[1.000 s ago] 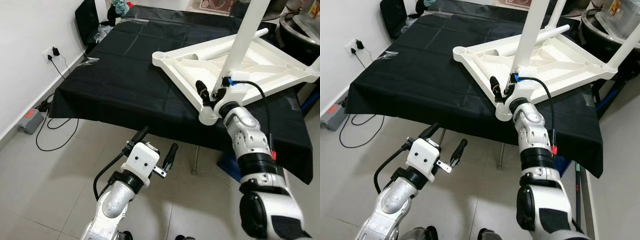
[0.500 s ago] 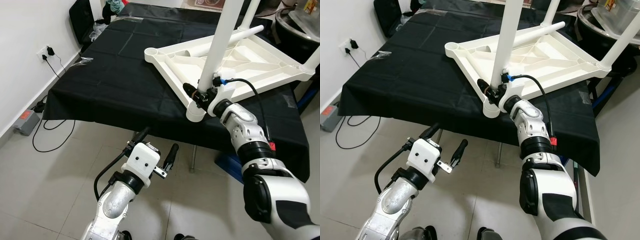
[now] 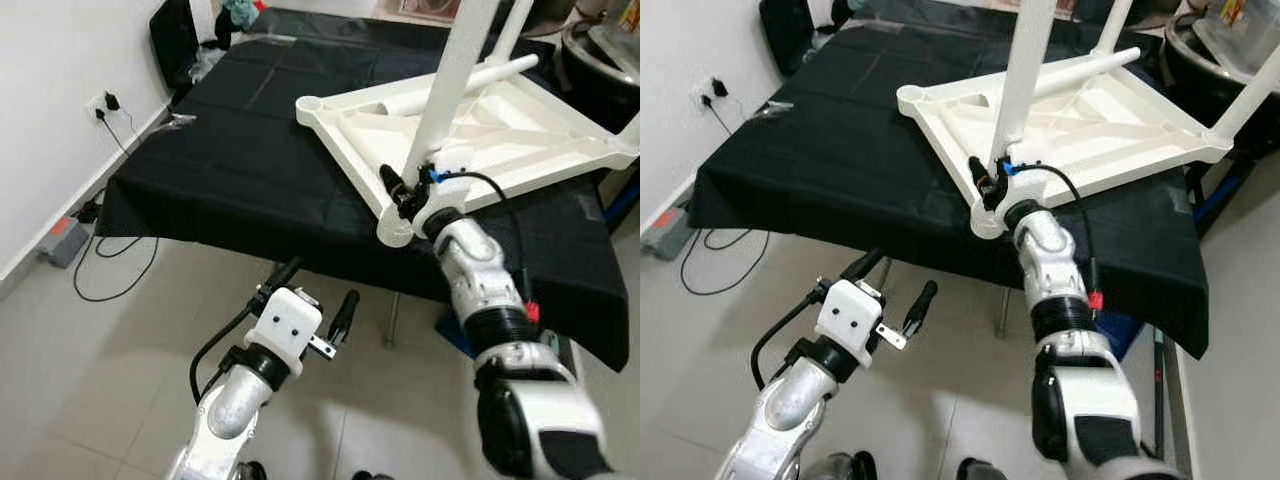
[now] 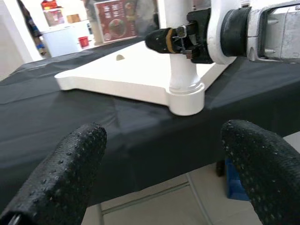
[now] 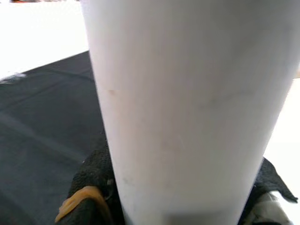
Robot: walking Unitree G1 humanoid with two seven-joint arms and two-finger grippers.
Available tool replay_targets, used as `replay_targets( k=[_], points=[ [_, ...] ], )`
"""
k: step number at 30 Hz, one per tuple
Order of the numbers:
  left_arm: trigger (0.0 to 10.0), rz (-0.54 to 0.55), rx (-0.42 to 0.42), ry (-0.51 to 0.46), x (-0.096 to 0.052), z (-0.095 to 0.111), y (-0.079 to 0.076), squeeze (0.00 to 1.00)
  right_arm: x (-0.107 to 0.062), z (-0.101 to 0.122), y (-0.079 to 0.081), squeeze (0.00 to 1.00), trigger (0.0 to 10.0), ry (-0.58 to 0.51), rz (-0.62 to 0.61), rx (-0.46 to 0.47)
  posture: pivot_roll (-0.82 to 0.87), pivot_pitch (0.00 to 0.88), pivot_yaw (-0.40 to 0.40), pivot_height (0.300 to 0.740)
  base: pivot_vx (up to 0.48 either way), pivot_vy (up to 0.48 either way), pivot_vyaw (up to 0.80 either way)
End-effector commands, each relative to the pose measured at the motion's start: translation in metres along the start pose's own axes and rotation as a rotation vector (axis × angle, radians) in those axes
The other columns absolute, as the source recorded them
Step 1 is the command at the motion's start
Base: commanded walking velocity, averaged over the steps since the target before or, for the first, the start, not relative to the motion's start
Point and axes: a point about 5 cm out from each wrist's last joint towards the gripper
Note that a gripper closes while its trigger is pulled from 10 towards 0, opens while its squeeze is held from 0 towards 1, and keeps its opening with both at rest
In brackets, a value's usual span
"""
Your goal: Building children table
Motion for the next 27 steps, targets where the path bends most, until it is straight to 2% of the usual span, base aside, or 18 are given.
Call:
replay_targets(
  k=[1, 2, 3, 4, 5, 6, 7, 10, 13, 16, 17, 18, 19, 21, 22, 25, 26, 27],
  points=[
    [10.0, -0.004, 0.001, 0.014, -0.002, -0.002, -0.002, 0.00, -0.009, -0.007, -0.009, 0.00, 0.0, 0.017, -0.147, -0.002, 0.16, 0.164, -0.059, 0.740, 0.000, 0.000, 0.00],
    [10.0, -0.004, 0.001, 0.014, -0.002, -0.002, -0.002, 0.00, -0.009, -0.007, -0.009, 0.00, 0.0, 0.017, -0.147, -0.002, 0.16, 0.164, -0.059, 0.740, 0.000, 0.000, 0.00],
    [10.0, -0.005, 0.003, 0.019, -0.001, -0.003, -0.002, 0.00, -0.018, -0.006, -0.006, 0.00, 0.0, 0.000, -0.299, 0.016, 0.15, 0.164, -0.058, 0.740, 0.000, 0.000, 0.00],
    [10.0, -0.006, 0.005, 0.024, -0.001, -0.004, -0.001, 0.00, -0.026, -0.004, 0.006, 0.00, 0.0, -0.015, -0.432, 0.048, 0.15, 0.164, -0.055, 0.740, 0.000, 0.000, 0.00],
    [10.0, -0.006, 0.005, 0.024, -0.001, -0.004, -0.001, 0.00, -0.026, -0.004, 0.006, 0.00, 0.0, -0.015, -0.432, 0.048, 0.15, 0.164, -0.055, 0.740, 0.000, 0.000, 0.00],
    [10.0, -0.007, 0.007, 0.026, 0.000, -0.004, -0.001, 0.00, -0.033, -0.002, 0.017, 0.00, 0.0, -0.009, -0.524, 0.076, 0.15, 0.164, -0.058, 0.740, 0.000, 0.000, 0.00],
    [10.0, -0.007, 0.007, 0.026, 0.000, -0.004, -0.001, 0.00, -0.033, -0.002, 0.017, 0.00, 0.0, -0.009, -0.524, 0.076, 0.15, 0.164, -0.058, 0.740, 0.000, 0.000, 0.00],
    [10.0, -0.002, 0.010, 0.028, 0.000, -0.005, -0.001, 0.00, -0.033, -0.002, 0.046, 0.00, 0.0, -0.003, -0.560, 0.127, 0.16, 0.165, -0.060, 0.740, 0.000, 0.000, 0.00],
    [10.0, 0.002, 0.012, 0.028, 0.001, -0.005, 0.000, 0.00, -0.032, -0.004, 0.058, 0.00, 0.0, 0.009, -0.557, 0.164, 0.16, 0.165, -0.062, 0.740, 0.000, 0.000, 0.00],
    [10.0, 0.004, 0.012, 0.028, 0.001, -0.005, 0.000, 0.00, -0.032, -0.004, 0.063, 0.00, 0.0, 0.016, -0.557, 0.179, 0.16, 0.165, -0.062, 0.740, 0.000, 0.000, 0.00],
    [10.0, 0.005, 0.011, 0.029, 0.001, -0.004, 0.000, 0.00, -0.031, -0.004, 0.068, 0.00, 3.8, 0.021, -0.529, 0.208, 0.16, 0.168, -0.060, 0.740, 0.000, 0.000, 0.00],
    [10.0, 0.005, 0.011, 0.029, 0.001, -0.004, 0.000, 0.00, -0.031, -0.004, 0.068, 0.00, 3.8, 0.021, -0.529, 0.208, 0.16, 0.168, -0.060, 0.740, 0.000, 0.000, 0.00],
    [10.0, 0.004, 0.008, 0.030, 0.000, -0.005, 0.000, 0.00, -0.026, -0.001, 0.073, 0.00, 10.0, 0.014, -0.436, 0.212, 0.16, 0.171, -0.061, 0.740, 0.000, 0.000, 0.00],
    [10.0, 0.004, 0.006, 0.031, 0.000, -0.005, 0.000, 0.00, -0.026, 0.003, 0.078, 0.00, 10.0, 0.018, -0.381, 0.209, 0.16, 0.171, -0.061, 0.740, 0.000, 0.000, 0.00],
    [10.0, 0.004, 0.004, 0.032, 0.000, -0.005, 0.000, 0.00, -0.026, 0.007, 0.079, 1.00, 10.0, 0.005, -0.319, 0.194, 0.15, 0.171, -0.061, 0.740, 0.000, 0.000, 0.00],
    [10.0, 0.003, 0.002, 0.035, 0.000, -0.005, 0.000, 0.00, -0.026, 0.010, 0.078, 1.00, 10.0, -0.005, -0.252, 0.202, 0.15, 0.172, -0.059, 0.740, 0.000, 0.000, 0.00],
    [10.0, 0.002, 0.001, 0.036, 0.001, -0.006, 0.000, 0.00, -0.027, 0.012, 0.076, 0.00, 10.0, -0.015, -0.189, 0.214, 0.15, 0.171, -0.061, 0.740, 0.000, 0.000, 0.00],
    [10.0, 0.002, 0.001, 0.036, 0.001, -0.006, 0.000, 0.00, -0.027, 0.012, 0.076, 0.00, 10.0, -0.015, -0.189, 0.214, 0.15, 0.171, -0.061, 0.740, 0.000, 0.000, 0.00]
  ],
)
Point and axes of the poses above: a point about 5 cm out from each wrist's last joint towards the gripper, its own x axis pointing out of the wrist towards the gripper, its own z axis along the axis of the wrist's last joint, y = z × x, and after that the axes turned 8 degrees about x, right-handed
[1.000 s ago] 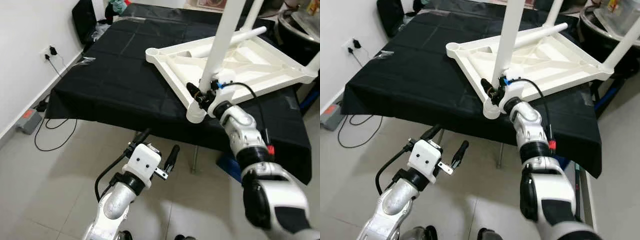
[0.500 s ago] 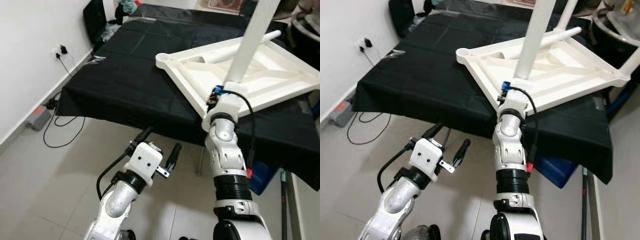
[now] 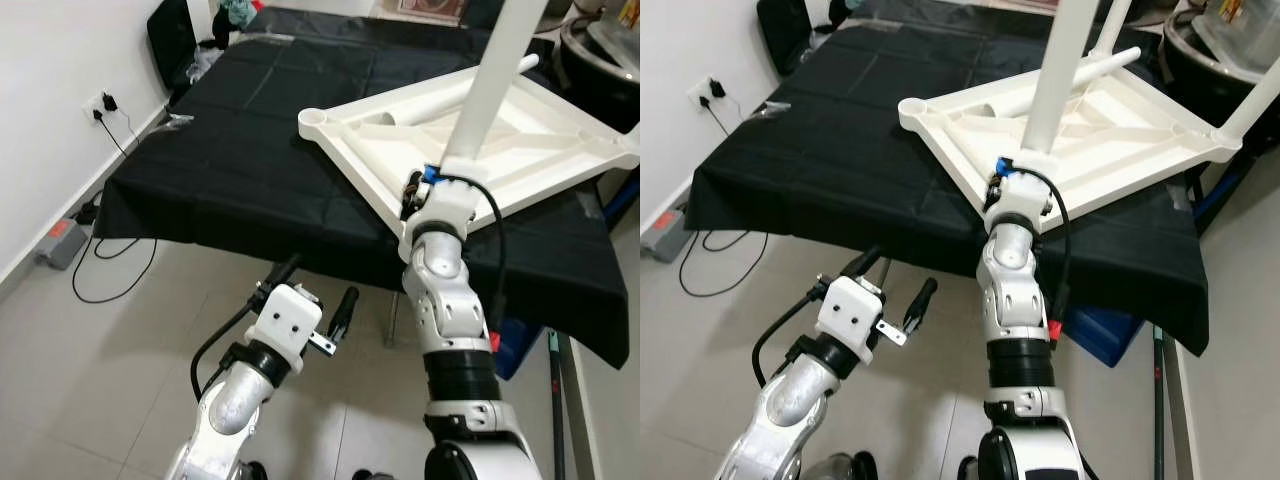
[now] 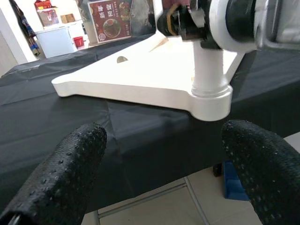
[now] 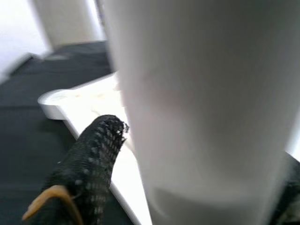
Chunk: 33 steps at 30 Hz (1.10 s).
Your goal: Building children table
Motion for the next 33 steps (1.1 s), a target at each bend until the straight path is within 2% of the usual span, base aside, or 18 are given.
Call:
replay_targets(
  k=[1, 2, 3, 5, 6, 8, 13, 14, 15, 16, 17, 19, 21, 22, 26, 27, 30, 33],
  points=[
    [10.0, -0.010, -0.003, 0.031, -0.002, -0.005, -0.003, 0.00, -0.008, -0.009, 0.019, 0.00, 10.0, 0.048, 0.076, 0.065, 0.15, 0.171, -0.061, 0.740, 0.000, 0.000, 0.00],
    [10.0, -0.011, -0.004, 0.032, -0.001, -0.005, -0.003, 0.00, -0.008, -0.009, 0.018, 0.00, 10.0, 0.057, 0.176, 0.087, 0.15, 0.171, -0.060, 0.740, 0.000, 0.000, 0.00],
    [10.0, -0.011, -0.004, 0.032, -0.001, -0.005, -0.003, 0.00, -0.008, -0.009, 0.018, 0.00, 10.0, 0.057, 0.176, 0.087, 0.15, 0.171, -0.060, 0.740, 0.000, 0.000, 0.00],
    [10.0, -0.009, -0.005, 0.032, -0.001, -0.005, -0.003, 0.00, -0.008, -0.010, 0.004, 0.00, 10.0, 0.125, 0.453, 0.107, 0.15, 0.177, -0.058, 0.740, 0.000, 0.000, 0.00],
    [10.0, -0.009, -0.005, 0.032, -0.001, -0.005, -0.003, 0.00, -0.008, -0.010, 0.004, 0.00, 10.0, 0.125, 0.453, 0.107, 0.15, 0.177, -0.058, 0.740, 0.000, 0.000, 0.00],
    [10.0, -0.005, -0.005, 0.032, 0.000, -0.005, -0.002, 0.00, -0.003, -0.012, -0.015, 0.00, 10.0, 0.205, 0.629, 0.068, 0.15, 0.183, -0.057, 0.740, 0.000, 0.000, 0.00],
    [10.0, -0.005, -0.005, 0.032, 0.000, -0.005, -0.002, 0.00, 0.002, -0.013, -0.023, 0.00, 10.0, 0.221, 0.642, 0.020, 0.15, 0.183, -0.056, 0.740, 0.000, 0.000, 0.00],
    [10.0, -0.005, -0.005, 0.032, 0.000, -0.005, -0.002, 0.00, 0.012, -0.012, -0.029, 0.00, 10.0, 0.230, 0.649, -0.029, 0.15, 0.184, -0.056, 0.740, 0.000, 0.000, 0.00],
    [10.0, -0.005, -0.005, 0.032, 0.000, -0.005, -0.002, 0.00, 0.012, -0.012, -0.029, 0.00, 10.0, 0.230, 0.649, -0.029, 0.15, 0.184, -0.056, 0.740, 0.000, 0.000, 0.00],
    [10.0, -0.005, -0.004, 0.031, 0.000, -0.005, -0.002, 0.00, 0.023, -0.009, -0.029, 0.00, 10.0, 0.217, 0.635, -0.060, 0.16, 0.186, -0.054, 0.740, 0.000, 0.000, 0.00],
    [10.0, -0.005, -0.004, 0.032, 0.000, -0.005, -0.002, 0.00, 0.031, -0.007, -0.024, 0.00, 10.0, 0.207, 0.622, -0.065, 0.16, 0.184, -0.058, 0.740, 0.000, 0.000, 0.00],
    [10.0, -0.005, -0.004, 0.032, 0.000, -0.005, -0.002, 0.00, 0.036, -0.006, -0.019, 0.00, 10.0, 0.201, 0.615, -0.060, 0.16, 0.184, -0.058, 0.740, 0.000, 0.000, 0.00],
    [10.0, -0.005, -0.004, 0.032, 0.000, -0.005, -0.002, 0.00, 0.036, -0.006, -0.019, 0.00, 10.0, 0.201, 0.615, -0.060, 0.16, 0.184, -0.058, 0.740, 0.000, 0.000, 0.00],
    [10.0, -0.004, -0.004, 0.032, 0.000, -0.005, -0.002, 0.00, 0.036, -0.008, -0.010, 0.00, 10.0, 0.202, 0.627, -0.052, 0.16, 0.189, -0.057, 0.740, 0.000, 0.000, 0.00],
    [10.0, -0.002, -0.004, 0.032, 0.000, -0.004, -0.001, 0.00, 0.035, -0.012, -0.002, 0.00, 10.0, 0.210, 0.651, -0.066, 0.16, 0.190, -0.055, 0.740, 0.000, 0.000, 0.00],
    [10.0, 0.000, -0.003, 0.030, 0.000, -0.004, -0.001, 0.00, 0.034, -0.017, 0.003, 0.00, 0.0, 0.211, 0.656, -0.076, 0.17, 0.197, -0.065, 0.740, 0.000, 0.000, 0.00],
    [10.0, 0.004, -0.003, 0.030, 0.001, -0.003, -0.001, 0.00, 0.034, -0.022, 0.005, 0.00, 0.0, 0.208, 0.657, -0.106, 0.17, 0.198, -0.067, 0.740, 0.000, 0.000, 0.00],
    [10.0, 0.008, -0.003, 0.030, 0.000, -0.003, -0.001, 0.00, 0.035, -0.024, -0.005, 0.00, 0.0, 0.213, 0.603, -0.127, 0.16, 0.197, -0.065, 0.740, 0.000, 0.000, 0.00]
  ],
)
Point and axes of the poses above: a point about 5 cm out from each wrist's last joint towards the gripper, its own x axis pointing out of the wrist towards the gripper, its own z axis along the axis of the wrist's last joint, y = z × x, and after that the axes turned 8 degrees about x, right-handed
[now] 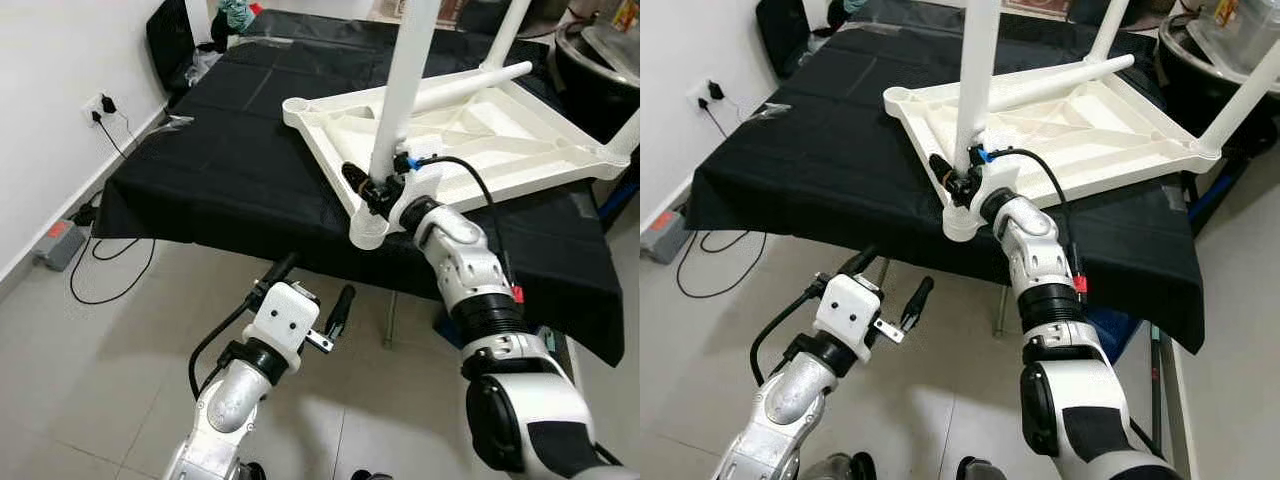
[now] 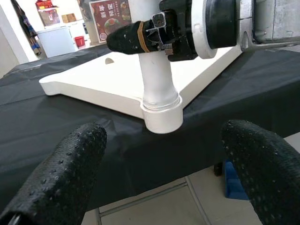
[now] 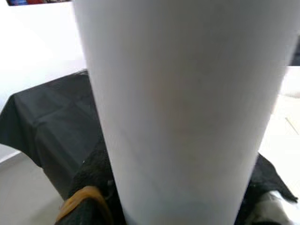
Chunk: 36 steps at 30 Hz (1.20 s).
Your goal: Building children table
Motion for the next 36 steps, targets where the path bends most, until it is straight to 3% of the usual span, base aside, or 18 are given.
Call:
replay_targets(
  k=[1, 6, 8, 9, 10, 11, 13, 14, 15, 18, 19, 23, 24, 27, 28, 29, 35, 36],
  points=[
    [10.0, 0.004, -0.004, 0.022, -0.001, -0.003, -0.002, 0.00, -0.005, -0.017, -0.006, 0.00, 0.0, 0.066, -0.066, -0.010, 0.16, 0.193, -0.067, 0.740, 0.000, 0.000, 0.00],
    [10.0, 0.003, -0.004, 0.023, -0.001, -0.003, -0.002, 0.00, -0.012, -0.020, -0.019, 0.00, 0.0, 0.074, -0.167, -0.074, 0.16, 0.191, -0.067, 0.740, 0.000, 0.000, 0.00],
    [10.0, 0.002, -0.003, 0.027, -0.001, -0.004, -0.002, 0.00, -0.021, -0.021, -0.034, 0.00, 0.0, 0.045, -0.319, -0.055, 0.16, 0.183, -0.060, 0.740, 0.000, 0.000, 0.00],
    [10.0, 0.002, -0.003, 0.027, -0.001, -0.004, -0.002, 0.00, -0.021, -0.021, -0.034, 0.00, 0.0, 0.045, -0.319, -0.055, 0.16, 0.183, -0.060, 0.740, 0.000, 0.000, 0.00],
    [10.0, -0.001, -0.001, 0.028, -0.002, -0.004, -0.003, 0.00, -0.028, -0.018, -0.043, 0.00, 0.0, 0.004, -0.474, -0.022, 0.15, 0.180, -0.055, 0.740, 0.000, 0.000, 0.00],
    [10.0, -0.001, -0.001, 0.028, -0.002, -0.004, -0.003, 0.00, -0.028, -0.018, -0.043, 0.00, 0.0, 0.004, -0.474, -0.022, 0.15, 0.180, -0.055, 0.740, 0.000, 0.000, 0.00],
    [10.0, -0.009, 0.004, 0.026, -0.002, -0.004, -0.003, 0.00, -0.043, -0.011, -0.055, 0.00, 0.0, -0.077, -0.776, 0.039, 0.15, 0.175, -0.051, 0.740, 0.000, 0.000, 0.00],
    [10.0, -0.009, 0.004, 0.026, -0.002, -0.004, -0.003, 0.00, -0.043, -0.011, -0.055, 0.00, 0.0, -0.077, -0.776, 0.039, 0.15, 0.175, -0.051, 0.740, 0.000, 0.000, 0.00],
    [10.0, -0.013, 0.006, 0.026, -0.002, -0.005, -0.003, 0.00, -0.049, -0.008, -0.055, 0.00, 0.0, -0.107, -0.888, 0.072, 0.14, 0.171, -0.044, 0.740, 0.000, 0.000, 0.00],
    [10.0, -0.013, 0.006, 0.026, -0.002, -0.005, -0.003, 0.00, -0.049, -0.008, -0.055, 0.00, 0.0, -0.107, -0.888, 0.072, 0.14, 0.171, -0.044, 0.740, 0.000, 0.000, 0.00],
    [10.0, -0.015, 0.006, 0.030, -0.002, -0.006, -0.003, 0.00, -0.052, -0.010, -0.047, 0.00, 0.0, -0.111, -0.983, 0.121, 0.15, 0.163, -0.044, 0.740, 0.000, 0.000, 0.00],
    [10.0, -0.018, 0.007, 0.038, -0.003, -0.007, -0.003, 0.00, -0.048, -0.017, -0.022, 0.00, 0.0, -0.097, -1.049, 0.203, 0.16, 0.155, -0.043, 0.740, 0.000, 0.000, 0.00],
    [10.0, -0.018, 0.007, 0.040, -0.003, -0.008, -0.003, 0.00, -0.042, -0.019, -0.009, 0.00, 9.6, -0.086, -1.015, 0.228, 0.16, 0.150, -0.046, 0.740, 0.000, 0.000, 0.00],
    [10.0, -0.019, 0.007, 0.042, -0.004, -0.008, -0.004, 0.00, -0.033, -0.020, 0.003, 0.00, 10.0, -0.081, -0.926, 0.236, 0.16, 0.151, -0.048, 0.740, 0.000, 0.000, 0.00],
    [10.0, -0.019, 0.007, 0.043, -0.004, -0.008, -0.004, 0.00, -0.027, -0.017, 0.011, 0.19, 10.0, -0.092, -0.835, 0.208, 0.16, 0.149, -0.050, 0.740, 0.000, 0.000, 0.00],
    [10.0, -0.019, 0.007, 0.045, -0.004, -0.008, -0.004, 0.00, -0.024, -0.015, 0.017, 1.00, 10.0, -0.095, -0.781, 0.185, 0.16, 0.149, -0.052, 0.740, 0.000, 0.000, 0.00],
    [10.0, -0.018, 0.006, 0.046, -0.004, -0.008, -0.004, 0.00, -0.022, -0.011, 0.020, 0.95, 10.0, -0.112, -0.705, 0.145, 0.16, 0.151, -0.055, 0.740, 0.000, 0.000, 0.00],
    [10.0, -0.016, 0.004, 0.046, -0.003, -0.008, -0.004, 0.00, -0.019, -0.009, 0.020, 0.00, 10.0, -0.120, -0.621, 0.170, 0.16, 0.154, -0.059, 0.740, 0.000, 0.000, 0.00]
  ],
)
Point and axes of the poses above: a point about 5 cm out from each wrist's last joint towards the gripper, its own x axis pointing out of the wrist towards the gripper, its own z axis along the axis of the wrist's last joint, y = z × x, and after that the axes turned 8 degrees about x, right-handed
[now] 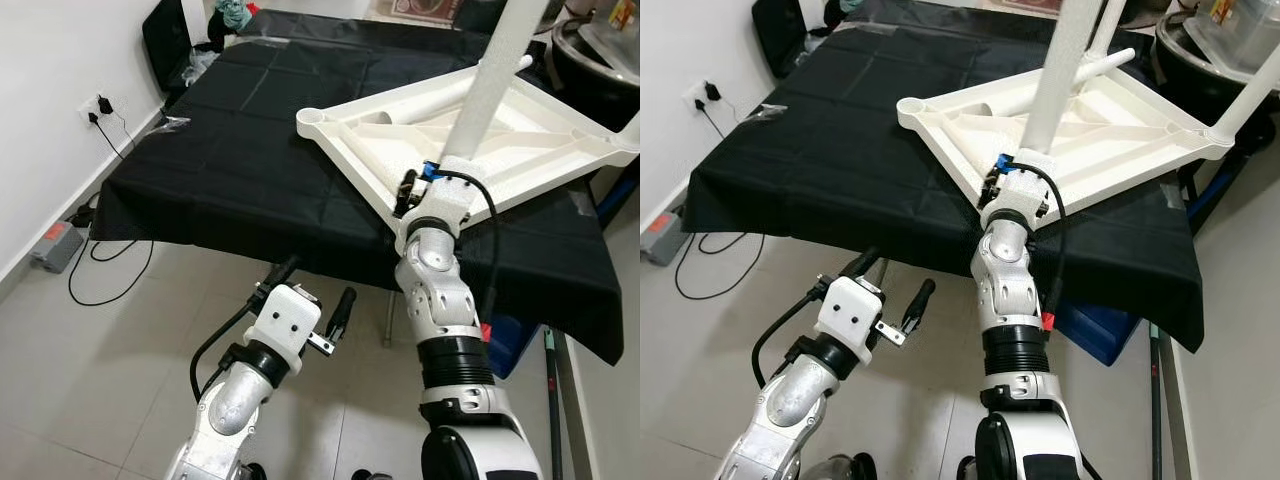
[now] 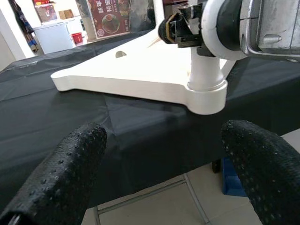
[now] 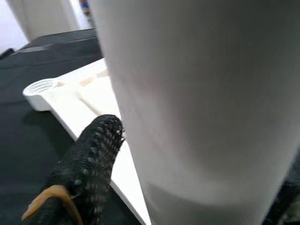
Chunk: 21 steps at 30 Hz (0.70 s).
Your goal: Building children table
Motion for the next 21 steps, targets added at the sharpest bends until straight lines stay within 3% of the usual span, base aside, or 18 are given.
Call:
replay_targets(
  k=[1, 2, 3, 5, 6, 8, 10, 15, 21],
  points=[
    [10.0, -0.014, 0.007, 0.036, -0.002, -0.006, -0.003, 0.00, -0.001, -0.003, 0.006, 0.00, 10.0, 0.012, 0.069, 0.021, 0.16, 0.154, -0.059, 0.740, 0.000, 0.000, 0.00],
    [10.0, -0.014, 0.007, 0.036, -0.002, -0.006, -0.003, 0.00, -0.001, -0.003, 0.006, 0.00, 10.0, 0.012, 0.069, 0.021, 0.16, 0.154, -0.059, 0.740, 0.000, 0.000, 0.00],
    [10.0, -0.011, 0.005, 0.036, -0.002, -0.006, -0.003, 0.00, 0.005, -0.003, 0.001, 0.00, 10.0, 0.048, 0.227, 0.016, 0.15, 0.159, -0.060, 0.740, 0.000, 0.000, 0.00],
    [10.0, -0.011, 0.005, 0.036, -0.002, -0.006, -0.003, 0.00, 0.005, -0.003, 0.001, 0.00, 10.0, 0.048, 0.227, 0.016, 0.15, 0.159, -0.060, 0.740, 0.000, 0.000, 0.00],
    [10.0, -0.007, 0.003, 0.036, -0.001, -0.006, -0.003, 0.00, 0.010, -0.005, -0.009, 0.00, 10.0, 0.111, 0.385, 0.011, 0.15, 0.163, -0.061, 0.740, 0.000, 0.000, 0.00],
    [10.0, -0.007, 0.003, 0.036, -0.001, -0.006, -0.003, 0.00, 0.010, -0.005, -0.009, 0.00, 10.0, 0.111, 0.385, 0.011, 0.15, 0.163, -0.061, 0.740, 0.000, 0.000, 0.00],
    [10.0, -0.004, 0.003, 0.037, -0.001, -0.006, -0.002, 0.00, 0.014, -0.010, -0.035, 0.00, 10.0, 0.254, 0.638, -0.044, 0.16, 0.167, -0.063, 0.740, 0.000, 0.000, 0.00],
    [10.0, -0.001, 0.004, 0.036, -0.002, -0.005, -0.002, 0.00, 0.014, -0.014, -0.045, 0.00, 10.0, 0.319, 0.727, -0.104, 0.16, 0.172, -0.058, 0.740, 0.000, 0.000, 0.00],
    [10.0, 0.000, 0.006, 0.037, -0.002, -0.005, -0.001, 0.00, 0.011, -0.022, -0.034, 0.00, 10.0, 0.388, 0.831, -0.108, 0.17, 0.179, -0.056, 0.740, 0.000, 0.000, 0.00]
  ],
)
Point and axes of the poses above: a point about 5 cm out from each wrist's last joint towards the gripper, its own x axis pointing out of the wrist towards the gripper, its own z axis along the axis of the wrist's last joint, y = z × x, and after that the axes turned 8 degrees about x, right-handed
